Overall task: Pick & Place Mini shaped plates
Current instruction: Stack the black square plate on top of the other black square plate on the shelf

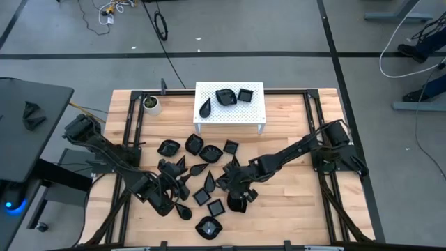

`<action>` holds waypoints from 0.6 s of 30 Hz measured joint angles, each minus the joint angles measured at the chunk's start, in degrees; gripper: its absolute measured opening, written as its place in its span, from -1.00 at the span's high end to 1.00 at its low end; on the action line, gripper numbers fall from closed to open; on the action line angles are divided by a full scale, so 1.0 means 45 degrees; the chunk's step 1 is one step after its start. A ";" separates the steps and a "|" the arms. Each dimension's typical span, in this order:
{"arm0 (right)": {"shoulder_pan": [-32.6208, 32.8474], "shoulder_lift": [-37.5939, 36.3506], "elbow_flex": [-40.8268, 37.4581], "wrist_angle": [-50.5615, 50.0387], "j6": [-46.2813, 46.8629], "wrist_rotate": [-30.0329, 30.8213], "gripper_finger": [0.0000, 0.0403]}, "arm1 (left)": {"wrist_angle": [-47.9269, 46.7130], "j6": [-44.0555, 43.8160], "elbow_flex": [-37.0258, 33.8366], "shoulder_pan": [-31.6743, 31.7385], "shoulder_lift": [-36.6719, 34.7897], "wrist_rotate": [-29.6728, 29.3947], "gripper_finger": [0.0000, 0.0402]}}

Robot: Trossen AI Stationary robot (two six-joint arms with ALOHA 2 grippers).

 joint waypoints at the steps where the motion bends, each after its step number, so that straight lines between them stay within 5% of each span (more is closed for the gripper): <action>1: 0.0000 0.0060 0.0000 0.0105 -0.0111 0.0098 0.56 | 0.0019 0.0000 0.0000 0.0000 0.0000 0.0000 0.36; 6: 0.0000 0.0261 -0.0010 0.0250 -0.0195 0.1270 0.64 | 0.0094 0.0000 0.0000 0.0000 0.0000 0.0005 0.36; 13: 0.0019 0.0193 0.0000 0.0339 0.0077 0.1347 0.96 | 0.0109 0.0000 0.0000 0.0000 0.0000 0.0005 0.36; 18: 0.0211 -0.0499 -0.0005 -0.0039 0.1047 0.1344 0.96 | 0.0110 0.0000 0.0000 0.0000 0.0000 0.0010 0.36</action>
